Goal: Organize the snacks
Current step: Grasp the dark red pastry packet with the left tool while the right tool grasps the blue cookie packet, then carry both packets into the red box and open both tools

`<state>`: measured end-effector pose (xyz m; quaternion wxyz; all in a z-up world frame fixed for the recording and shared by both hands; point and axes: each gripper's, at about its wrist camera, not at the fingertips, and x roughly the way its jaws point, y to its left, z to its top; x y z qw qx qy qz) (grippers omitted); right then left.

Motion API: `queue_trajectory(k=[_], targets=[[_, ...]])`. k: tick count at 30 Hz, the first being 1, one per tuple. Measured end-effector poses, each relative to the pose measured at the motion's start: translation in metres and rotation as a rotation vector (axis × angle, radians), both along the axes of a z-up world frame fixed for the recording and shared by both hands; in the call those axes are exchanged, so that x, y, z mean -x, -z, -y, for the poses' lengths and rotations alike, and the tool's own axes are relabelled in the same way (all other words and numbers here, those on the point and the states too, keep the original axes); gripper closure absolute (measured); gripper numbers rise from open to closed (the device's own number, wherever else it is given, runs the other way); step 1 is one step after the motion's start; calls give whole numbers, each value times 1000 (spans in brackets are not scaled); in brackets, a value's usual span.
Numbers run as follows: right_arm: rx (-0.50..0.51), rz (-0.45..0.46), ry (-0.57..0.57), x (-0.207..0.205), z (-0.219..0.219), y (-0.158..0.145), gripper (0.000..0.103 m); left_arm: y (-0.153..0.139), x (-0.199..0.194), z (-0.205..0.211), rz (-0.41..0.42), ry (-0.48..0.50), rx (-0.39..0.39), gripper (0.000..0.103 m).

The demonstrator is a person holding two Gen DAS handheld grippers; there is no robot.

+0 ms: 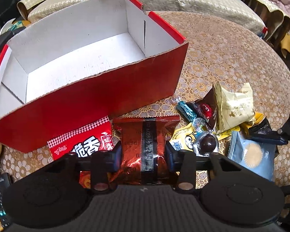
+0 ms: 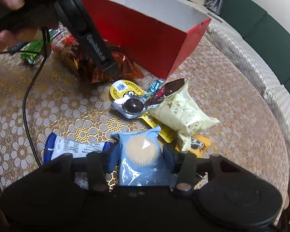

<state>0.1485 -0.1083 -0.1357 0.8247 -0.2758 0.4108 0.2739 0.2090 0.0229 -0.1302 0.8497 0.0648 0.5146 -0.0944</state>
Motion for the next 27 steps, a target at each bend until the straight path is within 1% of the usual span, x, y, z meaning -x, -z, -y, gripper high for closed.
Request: queue_trajectory(k=[9,15,21,27], targets=[[-84,11,103,11,7,-21,56,-17,18,-4,42,-28,39,62],[-174,20,176,20,15,-44,56,-42,40,-3,88,-34,66,62],[-241,56,229,25,16,-73,55,-69,57,-10,145,-53,86,62],[-288,90,259,18,9,-103,55,-94,62,-18,197,-80,75,62]])
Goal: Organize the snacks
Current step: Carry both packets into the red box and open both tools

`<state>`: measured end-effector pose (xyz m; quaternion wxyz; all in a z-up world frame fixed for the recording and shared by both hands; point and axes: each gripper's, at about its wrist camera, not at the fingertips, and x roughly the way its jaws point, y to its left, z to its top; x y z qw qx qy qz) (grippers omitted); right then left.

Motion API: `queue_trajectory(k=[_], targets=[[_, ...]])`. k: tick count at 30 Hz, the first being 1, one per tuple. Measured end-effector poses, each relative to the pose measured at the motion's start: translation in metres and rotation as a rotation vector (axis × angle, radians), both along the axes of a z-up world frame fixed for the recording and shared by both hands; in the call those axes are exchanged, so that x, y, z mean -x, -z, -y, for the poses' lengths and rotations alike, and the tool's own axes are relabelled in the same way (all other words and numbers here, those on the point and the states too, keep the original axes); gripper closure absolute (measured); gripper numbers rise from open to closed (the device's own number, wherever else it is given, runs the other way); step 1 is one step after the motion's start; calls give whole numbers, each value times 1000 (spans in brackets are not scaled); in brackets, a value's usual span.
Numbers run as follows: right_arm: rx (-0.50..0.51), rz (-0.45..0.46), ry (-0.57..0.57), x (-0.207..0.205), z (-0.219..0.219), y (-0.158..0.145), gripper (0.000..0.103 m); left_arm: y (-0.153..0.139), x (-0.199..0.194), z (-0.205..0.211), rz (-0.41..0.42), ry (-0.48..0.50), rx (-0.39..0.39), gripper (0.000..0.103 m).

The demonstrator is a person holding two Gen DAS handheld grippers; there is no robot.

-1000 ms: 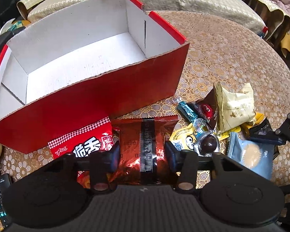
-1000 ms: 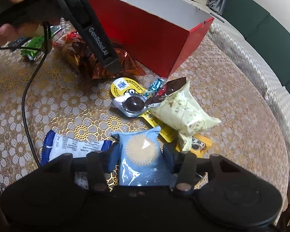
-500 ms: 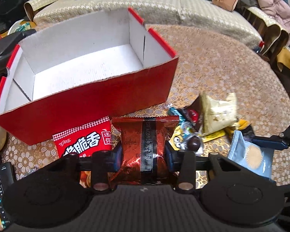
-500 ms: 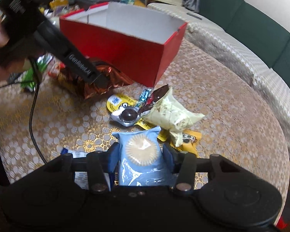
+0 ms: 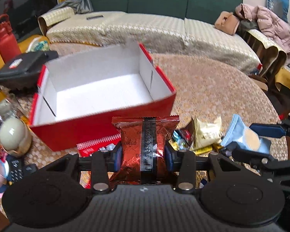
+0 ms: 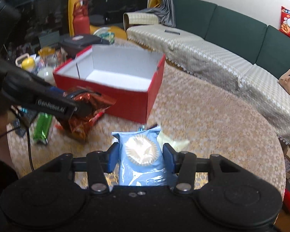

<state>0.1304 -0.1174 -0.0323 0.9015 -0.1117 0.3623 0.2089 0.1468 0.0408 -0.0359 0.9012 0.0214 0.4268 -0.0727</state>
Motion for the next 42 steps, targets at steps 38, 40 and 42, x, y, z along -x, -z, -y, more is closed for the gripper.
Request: queue_trajectory(k=[38,40,42], targets=[[47,-78,-42,-191,-131,32,56,28,-149,-99,-54,-156,-142,61],[69,-86,-56,-193,-136,41,56,35,-150,-98,-64,-144,-152,61],[74,-100,-64,-193,-137,47,56,40,-151,-95,-71,-133,-163,61]])
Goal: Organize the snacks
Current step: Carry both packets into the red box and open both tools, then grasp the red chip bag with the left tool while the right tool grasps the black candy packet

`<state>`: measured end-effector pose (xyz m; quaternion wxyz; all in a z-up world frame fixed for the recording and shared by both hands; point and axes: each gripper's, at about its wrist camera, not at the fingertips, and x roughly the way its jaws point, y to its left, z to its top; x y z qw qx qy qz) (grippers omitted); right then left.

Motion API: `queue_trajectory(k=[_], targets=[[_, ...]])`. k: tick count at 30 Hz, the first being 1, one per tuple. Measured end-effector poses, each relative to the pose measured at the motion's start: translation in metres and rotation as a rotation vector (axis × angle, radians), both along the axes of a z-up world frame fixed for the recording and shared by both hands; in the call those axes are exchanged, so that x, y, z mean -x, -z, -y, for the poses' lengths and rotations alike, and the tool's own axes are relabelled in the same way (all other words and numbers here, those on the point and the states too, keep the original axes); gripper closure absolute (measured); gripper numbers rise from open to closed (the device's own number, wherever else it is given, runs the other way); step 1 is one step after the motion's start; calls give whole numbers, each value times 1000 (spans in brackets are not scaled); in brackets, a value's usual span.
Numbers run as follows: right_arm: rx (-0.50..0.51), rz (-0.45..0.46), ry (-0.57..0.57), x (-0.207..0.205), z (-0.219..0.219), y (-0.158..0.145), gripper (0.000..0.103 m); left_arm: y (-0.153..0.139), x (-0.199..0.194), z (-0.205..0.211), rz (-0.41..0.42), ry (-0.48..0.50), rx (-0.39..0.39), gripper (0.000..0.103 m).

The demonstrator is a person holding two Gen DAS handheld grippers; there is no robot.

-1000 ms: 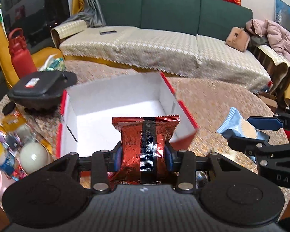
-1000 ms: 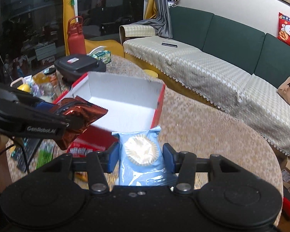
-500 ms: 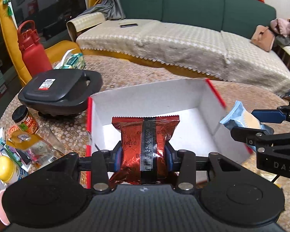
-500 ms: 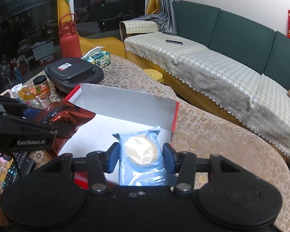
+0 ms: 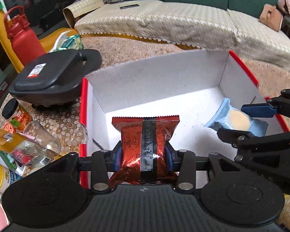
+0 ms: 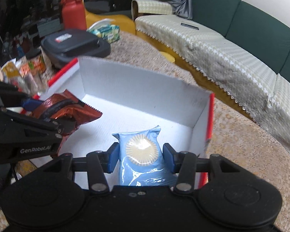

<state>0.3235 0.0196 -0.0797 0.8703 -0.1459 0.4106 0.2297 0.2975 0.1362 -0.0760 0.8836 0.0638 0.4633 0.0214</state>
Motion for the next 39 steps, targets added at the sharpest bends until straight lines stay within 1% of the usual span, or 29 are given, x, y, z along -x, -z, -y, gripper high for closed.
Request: queue_trajectory(k=[8,13,14,16,18,20,22,24,29,30,33,39], targets=[[42,-18,-9,2,-5,15,55,20,0,4,-55,6,-13,60],[42,-29,-11,5,-5,14,56,20,4,5,-57,-2,-8,59],[42,-25,-11,6,-4,13,55,17,6,5,-49,-2,-2,56],[27,-17,-8,10,-1,6,51,12,9,5,-34,-6,5,47],[-1,-12,-1,13,5,-2,43,5,14,6,-18,-9,5,45],[-27,-5,7,17,11,-11,40,-3,18,6,-5,-13,12,43],[-45,2,12,23,17,-20,40,-12,25,6,15,-17,24,41],[-59,11,15,30,22,-28,35,-20,32,7,32,-19,35,41],[-98,36,17,48,35,-51,29,-42,50,15,74,-10,44,40],[-106,41,17,52,37,-55,28,-47,55,16,84,-8,48,39],[-127,55,19,66,45,-67,24,-59,70,22,118,-4,59,24],[-158,73,26,91,62,-84,17,-76,98,33,157,23,87,20]])
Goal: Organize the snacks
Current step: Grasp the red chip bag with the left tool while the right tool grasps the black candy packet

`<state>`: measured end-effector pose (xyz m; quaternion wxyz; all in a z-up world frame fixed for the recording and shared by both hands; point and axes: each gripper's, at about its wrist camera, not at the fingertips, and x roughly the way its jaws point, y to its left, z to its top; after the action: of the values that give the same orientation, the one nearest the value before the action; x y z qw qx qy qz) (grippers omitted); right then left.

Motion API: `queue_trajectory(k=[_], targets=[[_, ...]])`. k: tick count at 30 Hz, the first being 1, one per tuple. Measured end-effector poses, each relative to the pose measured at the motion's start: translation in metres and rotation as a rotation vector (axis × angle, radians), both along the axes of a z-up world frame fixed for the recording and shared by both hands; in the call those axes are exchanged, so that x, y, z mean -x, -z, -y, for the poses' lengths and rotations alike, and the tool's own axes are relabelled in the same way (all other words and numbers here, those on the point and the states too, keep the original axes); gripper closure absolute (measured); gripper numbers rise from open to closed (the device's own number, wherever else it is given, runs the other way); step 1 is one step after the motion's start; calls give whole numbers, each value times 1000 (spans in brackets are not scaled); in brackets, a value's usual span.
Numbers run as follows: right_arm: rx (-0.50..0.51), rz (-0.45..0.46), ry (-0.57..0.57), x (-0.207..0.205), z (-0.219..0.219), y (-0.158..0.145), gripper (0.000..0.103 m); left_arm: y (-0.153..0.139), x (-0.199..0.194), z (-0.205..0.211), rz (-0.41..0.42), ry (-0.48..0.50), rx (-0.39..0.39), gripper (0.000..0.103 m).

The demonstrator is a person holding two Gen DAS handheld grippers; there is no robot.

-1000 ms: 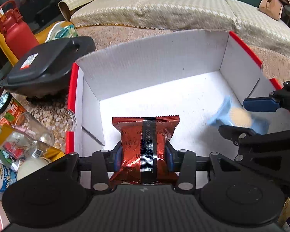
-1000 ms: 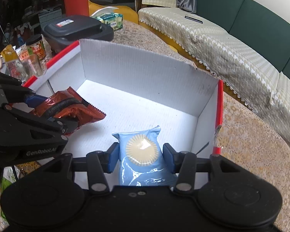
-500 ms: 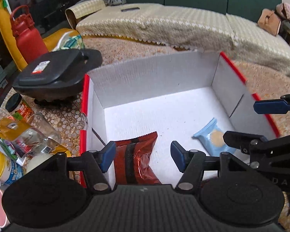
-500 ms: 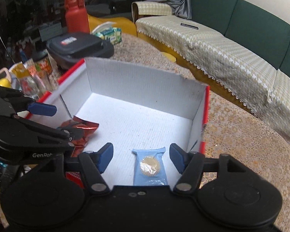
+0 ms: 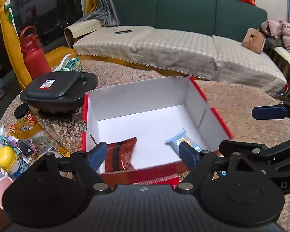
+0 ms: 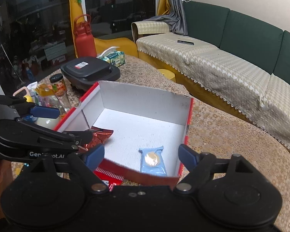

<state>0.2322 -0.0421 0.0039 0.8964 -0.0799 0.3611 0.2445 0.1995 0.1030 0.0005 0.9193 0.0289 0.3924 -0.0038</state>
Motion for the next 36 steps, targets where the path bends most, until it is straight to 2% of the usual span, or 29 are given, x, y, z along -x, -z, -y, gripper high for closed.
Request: queue_trajectory(k=[8,15,19,26,36], targets=[[-34,11,16,34,26,-11,7,-13,36,13,38,20,32,17],[-56,9,48,66,51,-7,0,-5,64,21,56,17,84,4],[-37,5,84,83,69,6,0,7,76,24,58,4,106,2],[13,-16,149,109,98,40,0,43,84,25,-12,-33,104,2],[24,-101,264,108,127,88,1,85,75,27,-107,-57,88,2]])
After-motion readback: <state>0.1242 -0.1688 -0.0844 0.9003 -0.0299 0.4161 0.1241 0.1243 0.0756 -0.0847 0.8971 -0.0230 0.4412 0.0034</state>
